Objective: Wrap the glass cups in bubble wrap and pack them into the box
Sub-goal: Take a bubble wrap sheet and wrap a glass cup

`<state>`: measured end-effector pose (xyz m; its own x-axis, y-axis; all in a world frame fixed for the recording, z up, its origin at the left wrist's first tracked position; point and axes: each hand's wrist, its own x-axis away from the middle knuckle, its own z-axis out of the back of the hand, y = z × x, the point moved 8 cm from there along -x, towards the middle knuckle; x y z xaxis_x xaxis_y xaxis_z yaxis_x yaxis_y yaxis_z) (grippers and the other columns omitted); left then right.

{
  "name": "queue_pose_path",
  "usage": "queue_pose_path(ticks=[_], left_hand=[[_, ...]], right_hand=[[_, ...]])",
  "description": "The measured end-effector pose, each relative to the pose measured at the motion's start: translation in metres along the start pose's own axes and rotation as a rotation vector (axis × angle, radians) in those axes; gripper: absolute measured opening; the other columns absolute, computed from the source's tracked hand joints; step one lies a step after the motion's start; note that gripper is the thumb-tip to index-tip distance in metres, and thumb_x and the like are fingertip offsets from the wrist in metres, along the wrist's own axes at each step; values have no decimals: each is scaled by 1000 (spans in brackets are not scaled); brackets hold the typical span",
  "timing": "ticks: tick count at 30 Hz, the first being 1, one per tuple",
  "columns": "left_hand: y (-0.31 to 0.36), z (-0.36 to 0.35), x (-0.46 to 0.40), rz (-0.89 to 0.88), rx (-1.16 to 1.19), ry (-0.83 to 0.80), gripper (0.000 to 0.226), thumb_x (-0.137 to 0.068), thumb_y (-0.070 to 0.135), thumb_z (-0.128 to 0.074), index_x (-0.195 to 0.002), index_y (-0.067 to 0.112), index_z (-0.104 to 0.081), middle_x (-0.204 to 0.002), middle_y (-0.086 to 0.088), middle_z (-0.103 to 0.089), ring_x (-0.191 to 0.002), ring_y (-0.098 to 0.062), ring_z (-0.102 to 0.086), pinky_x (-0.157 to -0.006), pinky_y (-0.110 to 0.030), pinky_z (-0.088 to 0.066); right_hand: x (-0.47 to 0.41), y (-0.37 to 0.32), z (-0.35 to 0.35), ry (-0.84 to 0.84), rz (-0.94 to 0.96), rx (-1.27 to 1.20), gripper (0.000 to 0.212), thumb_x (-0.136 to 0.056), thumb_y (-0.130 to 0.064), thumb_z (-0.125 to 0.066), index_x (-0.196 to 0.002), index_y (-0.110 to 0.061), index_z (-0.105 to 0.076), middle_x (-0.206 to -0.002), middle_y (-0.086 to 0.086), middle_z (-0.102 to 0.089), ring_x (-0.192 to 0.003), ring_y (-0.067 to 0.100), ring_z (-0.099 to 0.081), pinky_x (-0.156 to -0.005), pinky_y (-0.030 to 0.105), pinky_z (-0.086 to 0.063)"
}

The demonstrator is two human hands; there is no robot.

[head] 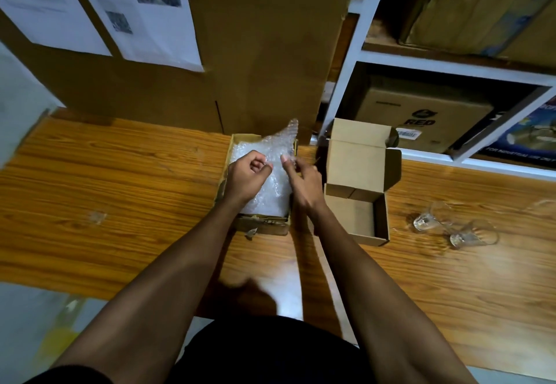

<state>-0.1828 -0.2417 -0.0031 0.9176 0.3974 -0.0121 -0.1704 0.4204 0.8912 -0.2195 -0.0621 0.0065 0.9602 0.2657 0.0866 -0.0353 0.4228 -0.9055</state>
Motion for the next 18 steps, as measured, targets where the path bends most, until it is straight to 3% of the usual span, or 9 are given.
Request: queue_pose_path(ticks=[2,4,6,8,11,14,18], left_hand=[[15,-4,4,-63,-7,-49,11,-92,24,-77,-97,17,-70,-87,3,-68,-76,0,-58,-69,-12,-45],[27,-8,7,-145,7,-85,11,-93,26,-77,-97,18,-71,-92,5,-70,-85,0,-61,-72,-10,-42],[31,-5,8,-169,58,-43,13,-96,36,-73,-100,23,-72,-102,8,-70,-95,-5,-63,-76,-13,-44],[24,2,8,-74,121,68,21,-99,46,-68,-109,28,-72,-113,9,-67,-101,-4,-63,-77,-14,-47],[15,3,9,121,169,110,41,-95,64,-65,-119,31,-69,-122,10,-68,-108,-4,-63,-81,-19,-49],[9,-15,9,308,347,-66,53,-88,72,-68,-119,29,-71,-112,9,-76,-101,-10,-70,-87,-29,-53],[27,-48,17,409,594,-319,42,-94,48,-76,-120,16,-74,-110,-6,-78,-97,-19,-74,-88,-32,-58]], right_hand=[[-8,0,1,-25,-126,-245,51,-96,-65,-60,-117,-21,-76,-109,-8,-76,-97,3,-72,-84,17,-54],[-16,2,7,-19,-160,-322,44,-96,-54,-68,-110,-14,-77,-104,-1,-79,-97,12,-76,-91,36,-61],[-20,2,14,-36,-164,-415,33,-104,-31,-64,-116,-1,-71,-104,8,-78,-93,20,-77,-85,42,-61],[-16,1,23,-72,-172,-521,29,-107,-26,-59,-119,-1,-68,-102,8,-77,-89,22,-76,-80,38,-59],[-8,-1,42,-116,-164,-571,40,-103,-40,-64,-117,-2,-64,-99,8,-72,-87,27,-66,-83,45,-53],[6,-7,58,-202,-142,-637,26,-109,-27,-54,-121,-7,-64,-111,12,-73,-102,31,-67,-98,51,-53],[16,-5,75,-271,-157,-704,30,-107,-28,-57,-127,-8,-65,-129,20,-70,-115,38,-67,-104,57,-52]])
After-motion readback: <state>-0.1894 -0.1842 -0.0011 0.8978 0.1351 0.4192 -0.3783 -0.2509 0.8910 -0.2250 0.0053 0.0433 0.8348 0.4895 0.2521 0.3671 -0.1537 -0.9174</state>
